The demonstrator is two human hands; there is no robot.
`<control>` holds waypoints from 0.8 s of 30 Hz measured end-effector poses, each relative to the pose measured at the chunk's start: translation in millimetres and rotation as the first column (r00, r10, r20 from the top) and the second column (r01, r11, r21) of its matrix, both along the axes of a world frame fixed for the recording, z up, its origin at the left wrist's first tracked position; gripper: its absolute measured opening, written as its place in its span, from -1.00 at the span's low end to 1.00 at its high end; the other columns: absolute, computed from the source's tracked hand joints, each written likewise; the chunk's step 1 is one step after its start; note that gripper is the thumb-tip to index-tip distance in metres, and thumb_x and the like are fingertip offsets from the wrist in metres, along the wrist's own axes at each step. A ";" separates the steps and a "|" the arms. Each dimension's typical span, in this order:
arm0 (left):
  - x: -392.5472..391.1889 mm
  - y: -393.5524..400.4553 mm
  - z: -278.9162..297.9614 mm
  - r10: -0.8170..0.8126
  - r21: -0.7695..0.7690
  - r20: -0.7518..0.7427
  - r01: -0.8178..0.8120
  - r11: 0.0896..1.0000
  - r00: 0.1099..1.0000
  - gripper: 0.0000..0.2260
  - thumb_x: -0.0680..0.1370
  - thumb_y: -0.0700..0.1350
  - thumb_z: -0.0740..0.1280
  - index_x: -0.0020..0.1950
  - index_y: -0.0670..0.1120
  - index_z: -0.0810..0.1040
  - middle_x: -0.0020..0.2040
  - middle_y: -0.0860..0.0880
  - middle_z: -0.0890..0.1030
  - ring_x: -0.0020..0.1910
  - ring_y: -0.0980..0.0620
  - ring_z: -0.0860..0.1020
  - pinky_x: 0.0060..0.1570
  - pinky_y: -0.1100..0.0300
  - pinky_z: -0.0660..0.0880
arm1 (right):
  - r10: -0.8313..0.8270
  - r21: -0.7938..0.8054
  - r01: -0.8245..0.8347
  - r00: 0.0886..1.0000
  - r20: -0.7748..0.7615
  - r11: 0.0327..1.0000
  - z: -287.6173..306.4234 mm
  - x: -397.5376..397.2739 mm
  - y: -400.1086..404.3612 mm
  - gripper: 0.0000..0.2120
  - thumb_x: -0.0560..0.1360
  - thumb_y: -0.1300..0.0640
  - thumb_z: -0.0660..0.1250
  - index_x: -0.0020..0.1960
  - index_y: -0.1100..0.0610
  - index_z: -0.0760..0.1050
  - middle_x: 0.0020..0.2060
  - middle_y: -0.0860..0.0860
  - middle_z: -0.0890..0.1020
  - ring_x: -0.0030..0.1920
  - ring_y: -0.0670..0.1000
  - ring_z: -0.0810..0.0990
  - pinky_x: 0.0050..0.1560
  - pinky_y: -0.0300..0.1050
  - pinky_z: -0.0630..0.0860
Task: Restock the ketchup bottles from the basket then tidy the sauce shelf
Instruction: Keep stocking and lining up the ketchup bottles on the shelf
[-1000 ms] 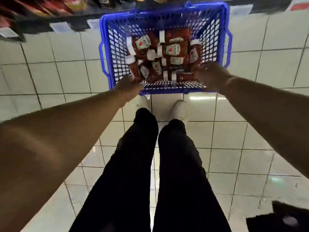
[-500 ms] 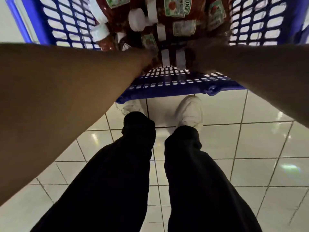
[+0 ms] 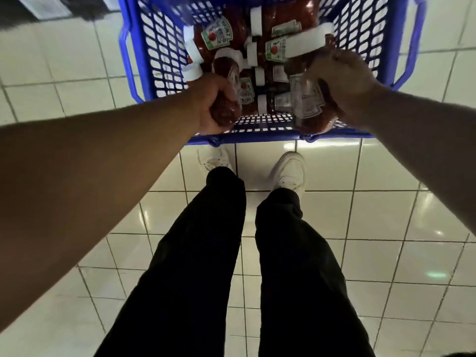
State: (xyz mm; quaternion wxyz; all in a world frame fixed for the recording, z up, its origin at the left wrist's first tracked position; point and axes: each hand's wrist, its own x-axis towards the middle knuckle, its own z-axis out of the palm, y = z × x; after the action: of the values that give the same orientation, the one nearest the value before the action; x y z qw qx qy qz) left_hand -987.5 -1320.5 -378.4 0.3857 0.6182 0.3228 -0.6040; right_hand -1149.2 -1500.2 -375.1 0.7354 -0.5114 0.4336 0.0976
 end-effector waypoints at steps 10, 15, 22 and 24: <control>-13.6 11.2 313.0 0.157 -0.440 0.030 -0.128 0.889 0.987 -0.57 0.27 -0.30 0.27 0.15 -0.21 0.53 0.02 -0.21 0.59 0.02 -0.19 0.58 0.08 -0.10 0.57 | -0.226 0.621 0.097 0.965 0.133 0.778 301.7 -11.5 34.8 -0.51 0.51 0.04 0.19 0.41 0.16 0.42 0.15 0.16 0.58 0.20 0.24 0.55 0.26 0.26 0.51; -19.1 30.8 464.6 0.217 -0.487 0.259 -0.067 0.871 0.941 -0.73 0.57 0.07 0.32 0.07 -0.11 0.61 -0.10 -0.11 0.65 -0.16 -0.12 0.62 -0.02 -0.12 0.58 | -0.074 0.396 -0.053 0.951 0.300 0.917 452.3 -6.3 49.7 -0.41 0.42 0.30 0.31 0.44 0.34 0.33 0.20 0.30 0.56 0.11 0.22 0.62 0.23 0.21 0.53; -17.4 67.8 604.5 0.419 -0.705 0.258 -0.127 0.698 0.870 -0.69 0.53 0.02 0.39 0.19 -0.11 0.51 -0.15 -0.10 0.66 -0.15 -0.12 0.68 -0.08 -0.20 0.62 | -0.030 0.245 -0.098 0.883 0.468 0.965 591.2 28.8 65.3 -0.50 0.38 0.26 0.46 0.30 0.15 0.46 0.14 0.22 0.68 0.06 0.25 0.70 -0.05 0.24 0.64; -10.7 74.4 631.7 0.448 -0.737 0.306 -0.089 0.671 0.840 -0.77 0.48 -0.03 0.45 0.09 -0.05 0.56 -0.19 -0.07 0.66 -0.20 -0.06 0.68 -0.16 -0.07 0.64 | 0.000 0.168 -0.095 0.871 0.491 0.981 620.8 40.1 70.6 -0.51 0.43 0.25 0.45 0.34 0.18 0.46 0.20 0.19 0.66 0.13 0.26 0.68 0.00 0.22 0.64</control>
State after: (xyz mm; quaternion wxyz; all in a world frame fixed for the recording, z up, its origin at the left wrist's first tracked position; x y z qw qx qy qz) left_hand -998.1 -1246.1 253.3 0.7418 0.4952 0.0596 -0.4484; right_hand -1109.0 -1429.6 245.7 0.8632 -0.4587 0.2097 0.0238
